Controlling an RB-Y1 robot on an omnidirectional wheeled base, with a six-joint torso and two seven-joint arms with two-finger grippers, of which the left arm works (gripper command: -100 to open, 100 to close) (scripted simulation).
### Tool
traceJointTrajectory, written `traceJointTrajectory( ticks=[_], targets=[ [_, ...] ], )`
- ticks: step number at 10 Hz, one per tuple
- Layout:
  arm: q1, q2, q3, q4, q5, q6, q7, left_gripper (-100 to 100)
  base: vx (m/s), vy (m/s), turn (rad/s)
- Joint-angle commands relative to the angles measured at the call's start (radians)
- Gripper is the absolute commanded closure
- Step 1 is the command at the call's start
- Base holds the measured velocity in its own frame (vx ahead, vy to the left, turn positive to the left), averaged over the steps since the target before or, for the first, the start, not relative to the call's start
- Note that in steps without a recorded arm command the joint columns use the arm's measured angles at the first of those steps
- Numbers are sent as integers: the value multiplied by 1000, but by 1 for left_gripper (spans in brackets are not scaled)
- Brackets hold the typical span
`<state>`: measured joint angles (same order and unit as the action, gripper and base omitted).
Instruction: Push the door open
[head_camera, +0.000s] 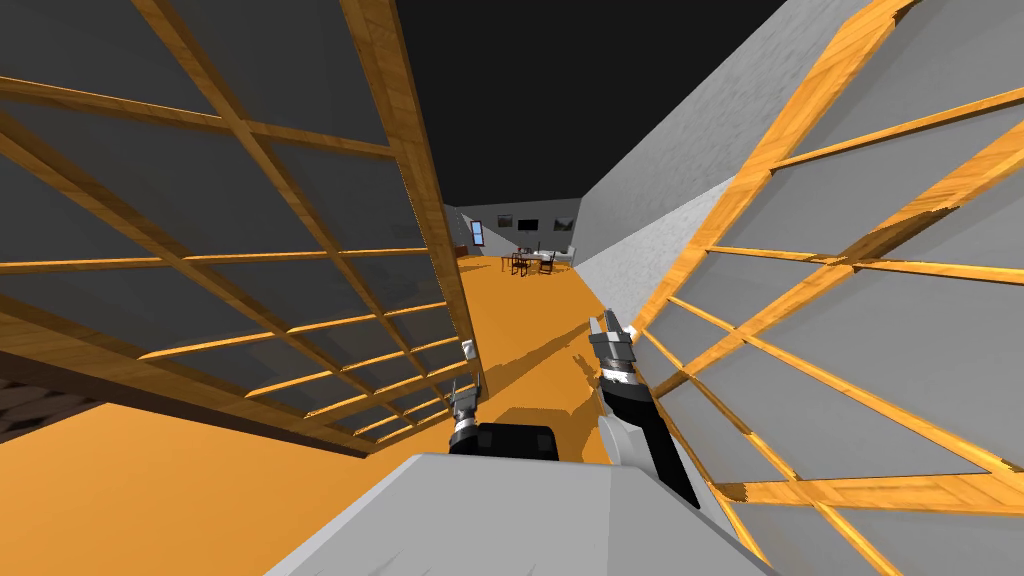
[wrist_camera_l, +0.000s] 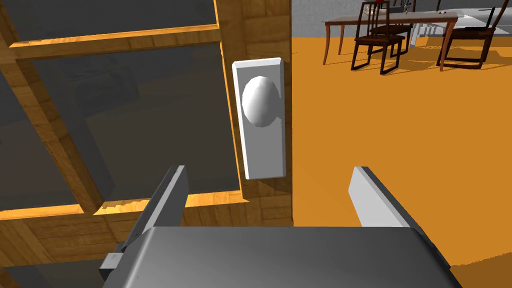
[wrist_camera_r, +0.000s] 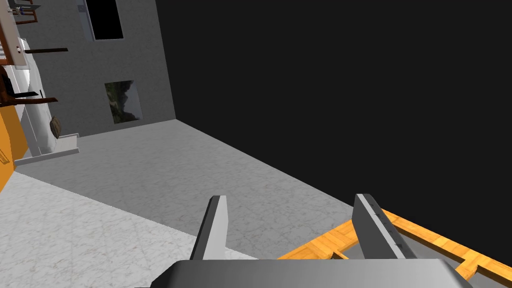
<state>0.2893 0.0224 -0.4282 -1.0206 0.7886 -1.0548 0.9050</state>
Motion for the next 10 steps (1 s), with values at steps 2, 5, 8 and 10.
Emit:
traceJointTrajectory(
  ticks=[2, 5, 8, 10],
  targets=[
    [13, -8, -17, -15, 35, -9, 53, -100, -25, -4, -22],
    [-2, 19, -2, -4, 31, -1, 47, -100, 99, 39, -14],
    [-16, 22, 10, 3, 34, 7, 50, -100, 210, 81, -13],
    [-27, 7, 20, 9, 37, 13, 53, -100, 222, 88, -17]
  ],
)
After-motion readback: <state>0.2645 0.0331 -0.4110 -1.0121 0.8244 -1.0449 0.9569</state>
